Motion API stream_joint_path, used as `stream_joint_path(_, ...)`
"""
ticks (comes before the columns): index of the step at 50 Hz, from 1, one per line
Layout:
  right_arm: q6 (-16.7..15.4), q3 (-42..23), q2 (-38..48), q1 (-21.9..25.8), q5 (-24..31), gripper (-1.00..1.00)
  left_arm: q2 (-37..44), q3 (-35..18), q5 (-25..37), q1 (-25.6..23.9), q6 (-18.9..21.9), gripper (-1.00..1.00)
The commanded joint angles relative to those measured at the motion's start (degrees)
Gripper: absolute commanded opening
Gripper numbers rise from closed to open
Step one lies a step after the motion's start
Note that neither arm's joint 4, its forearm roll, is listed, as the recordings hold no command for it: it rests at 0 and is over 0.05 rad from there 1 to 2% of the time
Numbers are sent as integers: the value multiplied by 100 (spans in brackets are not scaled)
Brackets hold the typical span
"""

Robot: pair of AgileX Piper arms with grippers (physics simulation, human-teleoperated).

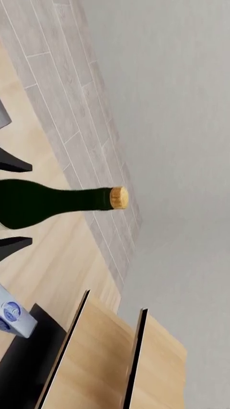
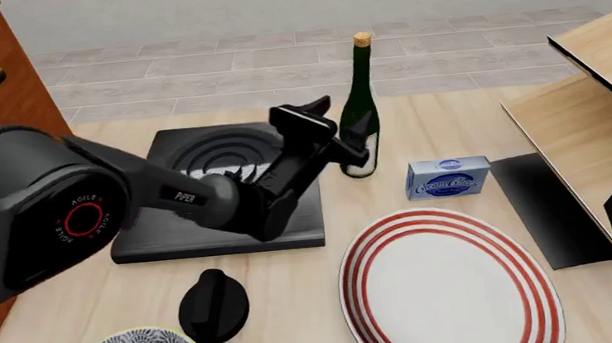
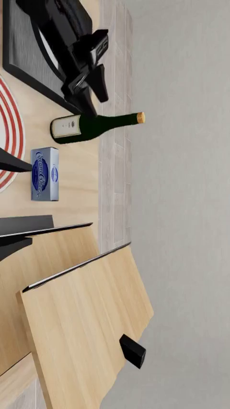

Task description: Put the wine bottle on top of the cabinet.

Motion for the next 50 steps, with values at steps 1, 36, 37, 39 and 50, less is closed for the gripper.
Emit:
stream_joint_path(1, -1, 0, 1, 0, 0, 100, 259, -326, 71, -16, -43, 100)
stream_joint_path(36, -1, 0, -1, 1, 0, 100, 1060, -1328, 338, 36, -95, 100)
stream_joint_path(37, -1, 0, -1, 1, 0, 100, 1081, -1365, 353, 28, -92, 100)
stream_joint_path(39, -2, 0, 0, 0, 0, 100, 1134, -1467, 394, 20, -88, 100)
stream_joint_path(50, 0, 0, 1, -1, 0, 100, 1328, -1852, 591, 35, -51, 100)
